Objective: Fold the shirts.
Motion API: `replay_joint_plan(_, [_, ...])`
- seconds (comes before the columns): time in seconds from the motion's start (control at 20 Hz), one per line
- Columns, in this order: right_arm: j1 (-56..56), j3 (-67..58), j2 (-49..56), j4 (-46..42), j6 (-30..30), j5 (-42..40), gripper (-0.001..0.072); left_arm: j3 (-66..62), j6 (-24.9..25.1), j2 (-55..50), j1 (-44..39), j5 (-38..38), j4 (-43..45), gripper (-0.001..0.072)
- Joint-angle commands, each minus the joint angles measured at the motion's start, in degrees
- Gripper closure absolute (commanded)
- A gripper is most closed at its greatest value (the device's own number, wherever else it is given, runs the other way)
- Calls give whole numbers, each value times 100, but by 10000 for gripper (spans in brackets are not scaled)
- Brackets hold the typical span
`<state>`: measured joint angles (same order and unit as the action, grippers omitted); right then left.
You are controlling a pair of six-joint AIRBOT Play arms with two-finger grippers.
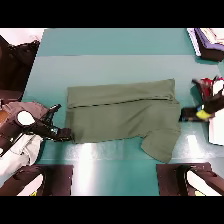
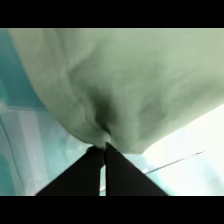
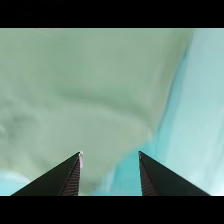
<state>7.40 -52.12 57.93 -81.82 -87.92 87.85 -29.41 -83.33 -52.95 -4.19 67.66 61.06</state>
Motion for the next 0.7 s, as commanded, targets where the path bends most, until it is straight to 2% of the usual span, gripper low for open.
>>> replay_joint_plan(0.0, [295, 1408, -549, 17, -72, 116, 169, -249, 85, -2, -2, 37, -20, 686])
replay_joint_plan(0.15, [693, 2070, -654, 317, -57, -190, 175, -398, 94, -2, -2, 28, -20, 686])
replay_joint_plan(0.25, [793, 2308, -568, 640, -11, -415, 209, -424, 120, -2, -2, 33, -24, 686])
replay_joint_plan(0.35, [793, 2413, -380, 850, 31, -680, 215, -424, 125, -2, -2, 48, -24, 686])
replay_joint_plan(0.45, [793, 2350, -151, 883, 37, -896, 265, -424, 125, -2, -2, 50, -24, 686])
replay_joint_plan(0.55, [793, 2210, 24, 883, 37, -975, 265, -424, 122, -2, -2, 55, -28, 686])
replay_joint_plan(0.6, [793, 2142, 61, 883, 37, -1025, 293, -424, 122, -2, -2, 52, -26, 686])
replay_joint_plan(0.65, [793, 2085, 79, 883, 37, -1106, 403, -424, 122, -2, -2, 50, -26, 686])
